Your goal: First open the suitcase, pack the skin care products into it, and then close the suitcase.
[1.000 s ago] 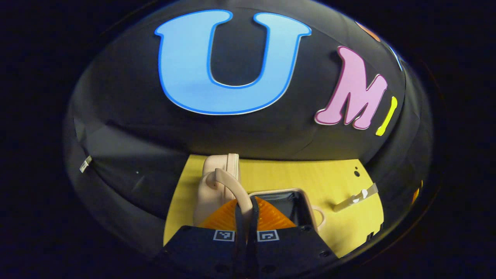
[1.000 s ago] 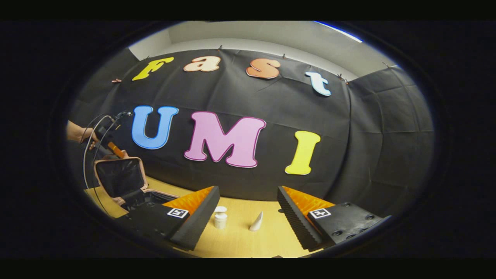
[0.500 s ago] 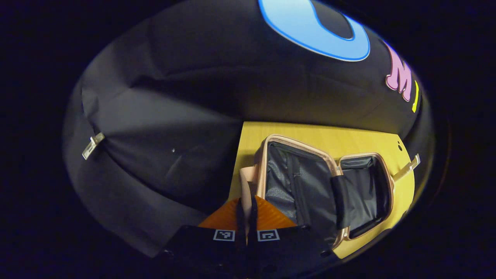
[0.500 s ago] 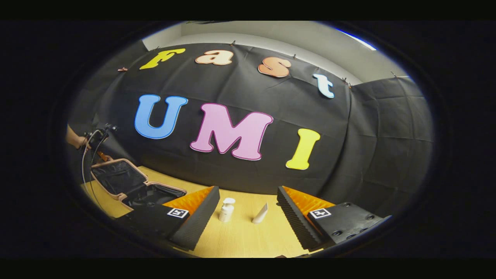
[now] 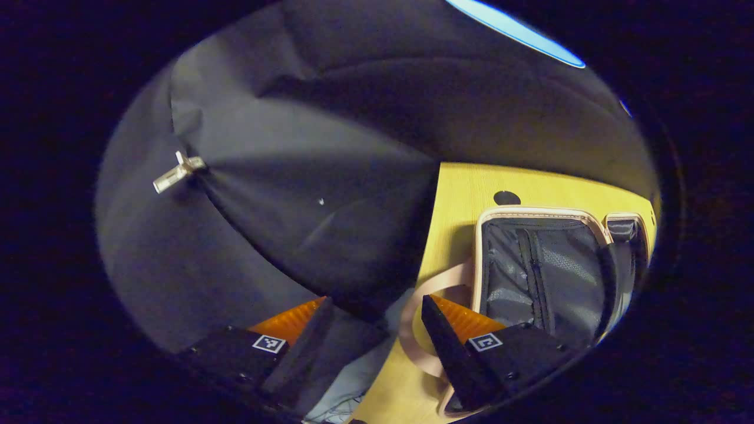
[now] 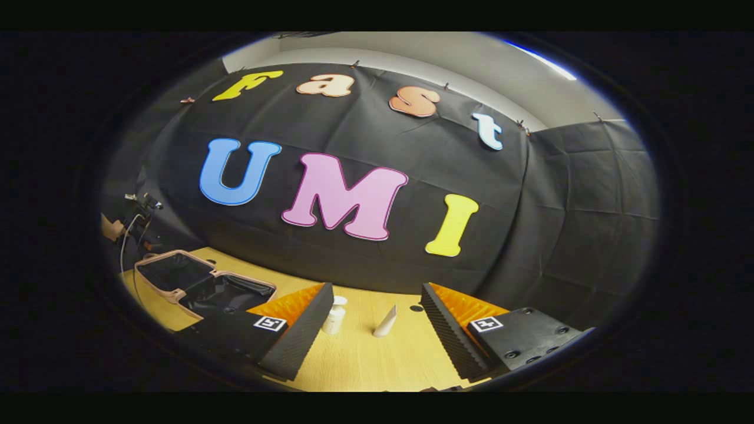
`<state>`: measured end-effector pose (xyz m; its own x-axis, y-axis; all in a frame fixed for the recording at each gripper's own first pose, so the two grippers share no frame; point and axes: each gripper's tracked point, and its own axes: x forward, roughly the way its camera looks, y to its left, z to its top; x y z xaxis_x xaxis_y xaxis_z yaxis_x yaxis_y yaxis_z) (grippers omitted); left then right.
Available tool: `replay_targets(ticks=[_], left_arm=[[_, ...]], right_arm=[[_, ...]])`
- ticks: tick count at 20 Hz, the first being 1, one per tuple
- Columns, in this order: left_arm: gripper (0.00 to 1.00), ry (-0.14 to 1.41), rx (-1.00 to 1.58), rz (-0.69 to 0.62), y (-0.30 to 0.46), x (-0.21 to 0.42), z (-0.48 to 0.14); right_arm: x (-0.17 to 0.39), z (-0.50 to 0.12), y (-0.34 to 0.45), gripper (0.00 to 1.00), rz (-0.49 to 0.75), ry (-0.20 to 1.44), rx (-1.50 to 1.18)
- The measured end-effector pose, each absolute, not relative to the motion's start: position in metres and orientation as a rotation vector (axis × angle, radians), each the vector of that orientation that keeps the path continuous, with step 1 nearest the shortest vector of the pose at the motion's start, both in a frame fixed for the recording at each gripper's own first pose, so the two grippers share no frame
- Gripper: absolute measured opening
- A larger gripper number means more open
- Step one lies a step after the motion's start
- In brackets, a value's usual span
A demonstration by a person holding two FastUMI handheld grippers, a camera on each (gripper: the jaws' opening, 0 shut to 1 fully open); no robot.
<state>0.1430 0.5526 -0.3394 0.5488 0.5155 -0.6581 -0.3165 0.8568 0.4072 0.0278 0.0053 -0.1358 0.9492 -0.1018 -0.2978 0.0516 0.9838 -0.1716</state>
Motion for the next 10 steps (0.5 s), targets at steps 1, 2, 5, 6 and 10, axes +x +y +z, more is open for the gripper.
replay_targets(ticks=[1, 2, 5, 6, 10], left_arm=[[0.98, 0.789, 0.368, 0.489, 0.549, 0.147, -0.309], [0.98, 0.707, 0.444, 0.467, 0.529, 0.153, -0.275], [0.97, 0.502, 0.436, 0.255, 0.409, 0.170, -0.199], [0.97, 0.462, 0.391, 0.184, 0.363, 0.171, -0.190], [0.97, 0.433, 0.116, -0.035, 0.158, 0.142, -0.204]], right_arm=[[0.028, -0.136, 0.001, 0.97, -0.082, 0.311, -0.152], [0.028, -0.138, -0.004, 0.97, -0.087, 0.311, -0.138], [0.040, -0.135, -0.018, 0.96, -0.096, 0.271, -0.134], [0.046, -0.136, -0.023, 0.96, -0.087, 0.257, -0.135], [0.071, -0.148, -0.058, 0.96, -0.112, 0.251, -0.111]])
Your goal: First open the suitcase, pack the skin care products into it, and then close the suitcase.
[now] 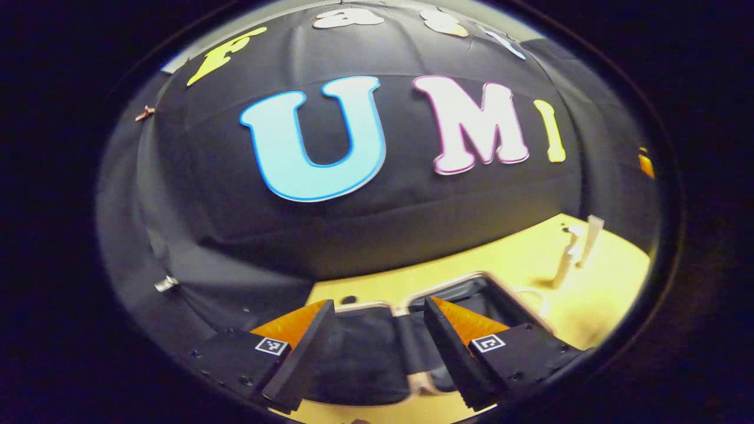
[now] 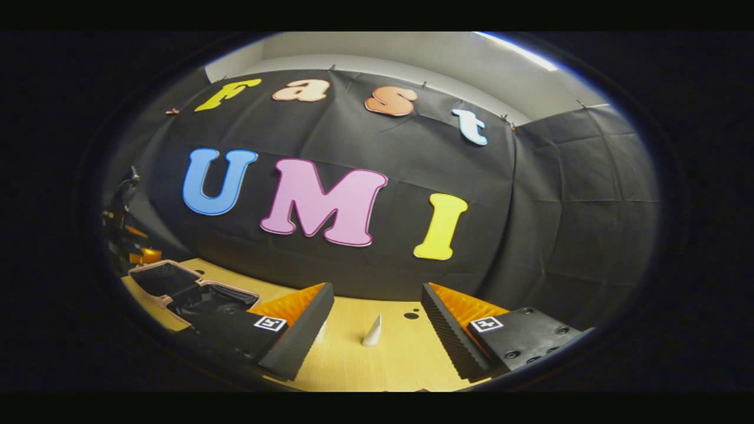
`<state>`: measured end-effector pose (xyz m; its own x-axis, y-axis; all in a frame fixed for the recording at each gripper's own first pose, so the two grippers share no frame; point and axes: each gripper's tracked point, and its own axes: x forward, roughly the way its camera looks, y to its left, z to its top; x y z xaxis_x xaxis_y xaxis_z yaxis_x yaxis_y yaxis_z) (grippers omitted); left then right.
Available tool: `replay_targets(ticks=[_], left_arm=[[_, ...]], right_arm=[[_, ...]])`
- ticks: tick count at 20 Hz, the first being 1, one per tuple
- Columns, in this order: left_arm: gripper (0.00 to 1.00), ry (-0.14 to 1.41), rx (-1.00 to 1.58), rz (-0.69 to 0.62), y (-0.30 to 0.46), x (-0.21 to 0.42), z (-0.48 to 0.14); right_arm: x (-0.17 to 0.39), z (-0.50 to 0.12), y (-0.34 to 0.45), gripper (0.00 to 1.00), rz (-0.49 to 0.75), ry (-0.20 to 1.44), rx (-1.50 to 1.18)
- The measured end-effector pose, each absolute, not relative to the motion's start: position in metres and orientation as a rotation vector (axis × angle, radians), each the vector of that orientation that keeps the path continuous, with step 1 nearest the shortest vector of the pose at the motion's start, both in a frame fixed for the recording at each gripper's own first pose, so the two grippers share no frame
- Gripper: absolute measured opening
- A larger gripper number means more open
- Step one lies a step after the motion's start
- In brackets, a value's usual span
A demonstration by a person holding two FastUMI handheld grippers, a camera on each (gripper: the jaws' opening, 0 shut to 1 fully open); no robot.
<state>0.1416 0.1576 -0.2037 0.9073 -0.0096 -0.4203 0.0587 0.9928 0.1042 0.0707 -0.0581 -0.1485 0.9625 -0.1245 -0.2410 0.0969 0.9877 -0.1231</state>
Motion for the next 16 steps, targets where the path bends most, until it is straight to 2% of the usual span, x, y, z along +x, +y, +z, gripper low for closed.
replay_targets(ticks=[2, 5, 10, 16], left_arm=[[0.97, 0.418, 0.033, -0.072, 0.087, 0.135, -0.215], [0.97, 0.424, 0.058, -0.104, 0.016, 0.137, -0.248], [0.98, 0.501, 0.006, -0.104, -0.058, 0.158, -0.310], [0.98, 0.531, 0.031, -0.208, -0.137, 0.200, -0.374]], right_arm=[[0.082, -0.156, -0.077, 0.96, -0.121, 0.248, -0.127], [0.100, -0.177, -0.095, 0.96, -0.104, 0.242, -0.140], [0.130, -0.232, -0.116, 0.97, -0.076, 0.281, -0.072], [0.154, -0.289, -0.147, 0.97, -0.051, 0.318, -0.029]])
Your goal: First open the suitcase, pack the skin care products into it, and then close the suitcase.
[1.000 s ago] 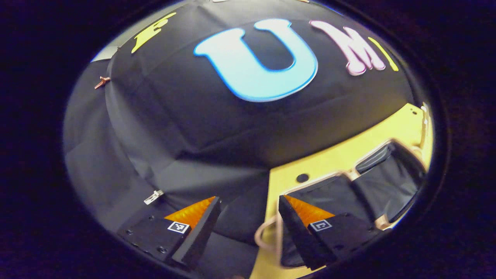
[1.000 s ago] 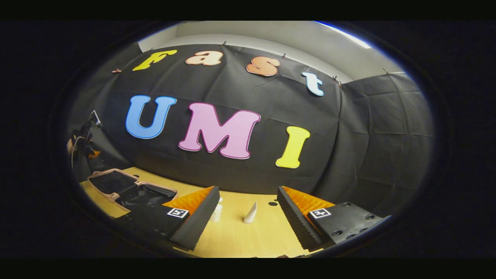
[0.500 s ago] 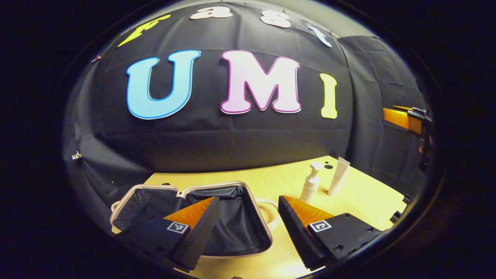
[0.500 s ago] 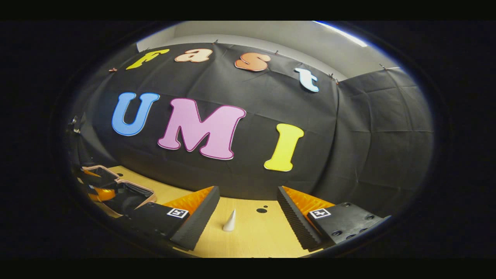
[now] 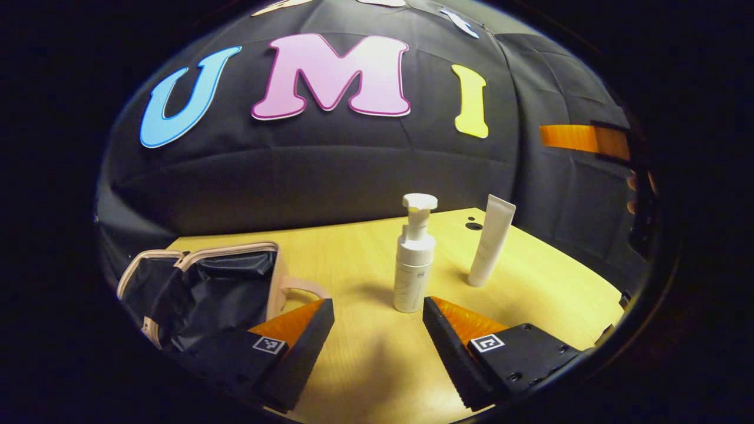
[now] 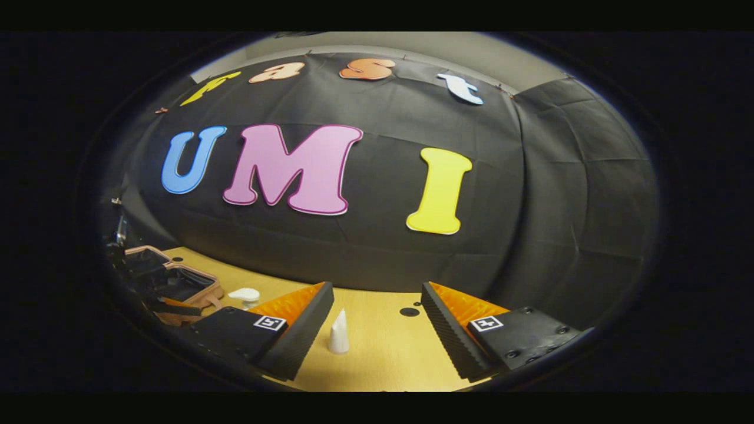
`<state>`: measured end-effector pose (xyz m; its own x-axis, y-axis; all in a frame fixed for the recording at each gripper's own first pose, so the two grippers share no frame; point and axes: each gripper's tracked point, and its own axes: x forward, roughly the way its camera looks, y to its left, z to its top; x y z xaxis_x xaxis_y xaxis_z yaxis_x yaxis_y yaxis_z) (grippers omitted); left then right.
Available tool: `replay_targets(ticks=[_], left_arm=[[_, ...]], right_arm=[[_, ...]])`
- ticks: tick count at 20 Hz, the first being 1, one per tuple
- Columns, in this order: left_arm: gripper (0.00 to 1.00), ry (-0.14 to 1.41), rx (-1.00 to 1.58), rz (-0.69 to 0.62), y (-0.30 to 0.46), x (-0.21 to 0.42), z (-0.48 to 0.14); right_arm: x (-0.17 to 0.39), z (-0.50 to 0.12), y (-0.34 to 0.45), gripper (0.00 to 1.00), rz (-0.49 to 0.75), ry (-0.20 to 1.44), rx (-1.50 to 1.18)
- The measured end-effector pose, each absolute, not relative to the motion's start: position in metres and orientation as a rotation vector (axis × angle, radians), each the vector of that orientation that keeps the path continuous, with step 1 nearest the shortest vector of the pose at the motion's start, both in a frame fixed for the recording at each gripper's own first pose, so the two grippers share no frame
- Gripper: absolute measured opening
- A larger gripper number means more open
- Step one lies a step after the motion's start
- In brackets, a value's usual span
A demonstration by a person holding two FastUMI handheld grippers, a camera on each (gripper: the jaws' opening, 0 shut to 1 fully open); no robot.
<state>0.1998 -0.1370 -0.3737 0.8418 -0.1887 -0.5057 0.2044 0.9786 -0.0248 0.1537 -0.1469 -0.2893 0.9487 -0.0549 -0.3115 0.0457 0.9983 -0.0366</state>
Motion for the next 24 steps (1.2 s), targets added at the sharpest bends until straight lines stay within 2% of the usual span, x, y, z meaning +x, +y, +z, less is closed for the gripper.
replay_targets(ticks=[5, 14, 15, 17, 22, 24], left_arm=[[0.98, 0.519, 0.086, -0.259, -0.179, 0.247, -0.407], [0.96, 0.471, 0.095, -0.244, -0.183, 0.297, -0.424], [0.91, 0.480, 0.090, -0.259, -0.187, 0.298, -0.425], [0.65, 0.484, 0.062, -0.270, -0.191, 0.300, -0.426], [0.62, 0.499, 0.025, -0.271, -0.184, 0.288, -0.424], [0.61, 0.503, 0.026, -0.246, -0.172, 0.284, -0.422]], right_arm=[[0.155, -0.333, -0.175, 0.97, -0.065, 0.376, -0.012], [0.146, -0.377, -0.172, 0.97, -0.033, 0.442, -0.002], [0.147, -0.381, -0.168, 0.97, -0.031, 0.440, 0.001], [0.148, -0.392, -0.158, 0.97, -0.016, 0.453, -0.001], [0.137, -0.418, -0.113, 0.97, 0.099, 0.446, -0.075], [0.137, -0.447, -0.103, 0.97, 0.096, 0.488, -0.068]])
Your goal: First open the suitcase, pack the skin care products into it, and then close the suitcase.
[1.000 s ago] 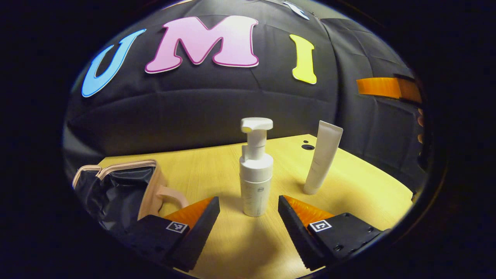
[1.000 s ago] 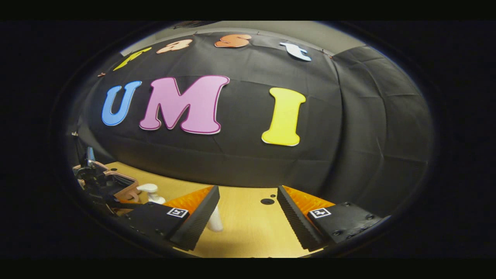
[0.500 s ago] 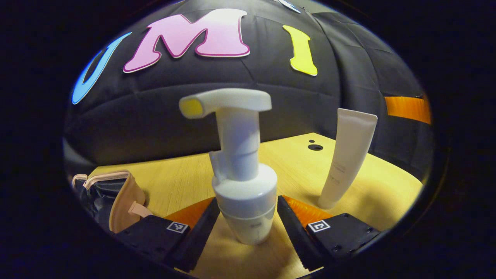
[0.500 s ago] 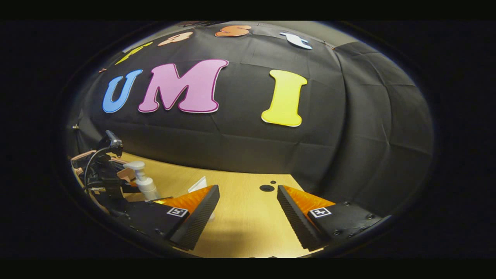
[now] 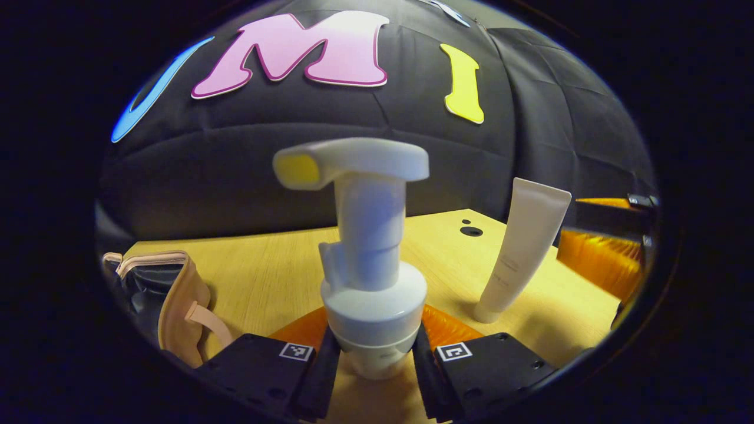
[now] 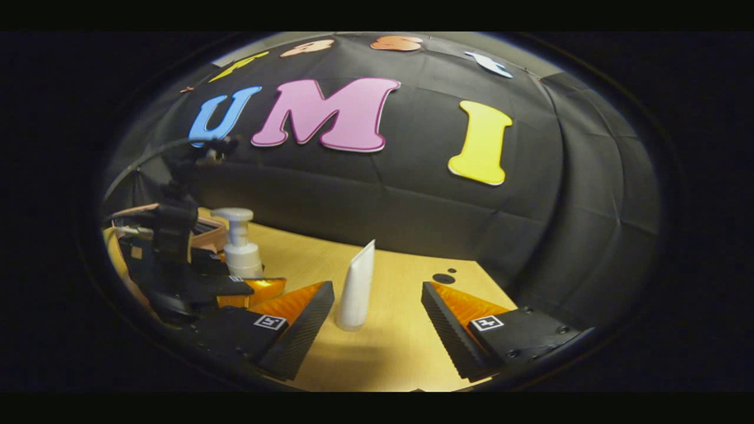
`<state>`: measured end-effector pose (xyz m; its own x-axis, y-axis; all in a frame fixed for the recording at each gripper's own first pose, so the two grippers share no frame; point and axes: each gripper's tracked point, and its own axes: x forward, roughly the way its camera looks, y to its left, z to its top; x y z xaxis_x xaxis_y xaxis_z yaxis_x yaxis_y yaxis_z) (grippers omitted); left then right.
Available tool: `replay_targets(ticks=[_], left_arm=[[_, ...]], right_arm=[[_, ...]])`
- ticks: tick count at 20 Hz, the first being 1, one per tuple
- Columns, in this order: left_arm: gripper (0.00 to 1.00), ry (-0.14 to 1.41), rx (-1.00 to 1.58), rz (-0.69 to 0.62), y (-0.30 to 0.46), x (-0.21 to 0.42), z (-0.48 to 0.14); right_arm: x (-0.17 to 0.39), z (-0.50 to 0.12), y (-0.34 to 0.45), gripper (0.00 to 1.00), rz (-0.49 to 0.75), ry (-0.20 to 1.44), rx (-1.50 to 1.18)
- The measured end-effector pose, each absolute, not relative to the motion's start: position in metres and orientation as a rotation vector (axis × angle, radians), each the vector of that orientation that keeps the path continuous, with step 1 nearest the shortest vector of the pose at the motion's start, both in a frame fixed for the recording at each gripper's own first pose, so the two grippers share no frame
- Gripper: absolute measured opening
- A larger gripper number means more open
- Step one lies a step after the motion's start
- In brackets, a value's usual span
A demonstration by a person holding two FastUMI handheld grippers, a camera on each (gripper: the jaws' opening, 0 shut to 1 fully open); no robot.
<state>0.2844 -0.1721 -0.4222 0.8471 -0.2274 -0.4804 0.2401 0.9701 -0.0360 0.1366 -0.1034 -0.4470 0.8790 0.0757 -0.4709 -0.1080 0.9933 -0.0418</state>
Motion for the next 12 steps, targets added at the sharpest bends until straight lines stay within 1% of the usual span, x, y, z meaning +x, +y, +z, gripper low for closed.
replay_targets(ticks=[2, 5, 7, 9, 10, 11, 12], left_arm=[[0.61, 0.511, 0.031, -0.227, -0.161, 0.281, -0.423], [0.61, 0.511, 0.034, -0.239, -0.156, 0.278, -0.417], [0.61, 0.501, 0.035, -0.241, -0.154, 0.276, -0.410], [0.61, 0.505, 0.026, -0.242, -0.154, 0.274, -0.409], [0.61, 0.510, 0.024, -0.242, -0.153, 0.273, -0.410], [0.61, 0.514, 0.020, -0.240, -0.152, 0.271, -0.409], [0.61, 0.516, 0.014, -0.237, -0.151, 0.269, -0.409]], right_arm=[[0.148, -0.469, -0.102, 0.98, 0.067, 0.510, -0.033], [0.162, -0.509, -0.100, 0.97, 0.041, 0.560, -0.032], [0.186, -0.505, -0.098, 0.94, 0.010, 0.500, -0.008], [0.195, -0.510, -0.100, 0.89, -0.014, 0.497, -0.015], [0.198, -0.507, -0.098, 0.84, -0.015, 0.497, 0.007], [0.198, -0.508, -0.099, 0.75, -0.036, 0.505, 0.021], [0.197, -0.512, -0.099, 0.57, -0.046, 0.526, 0.034]])
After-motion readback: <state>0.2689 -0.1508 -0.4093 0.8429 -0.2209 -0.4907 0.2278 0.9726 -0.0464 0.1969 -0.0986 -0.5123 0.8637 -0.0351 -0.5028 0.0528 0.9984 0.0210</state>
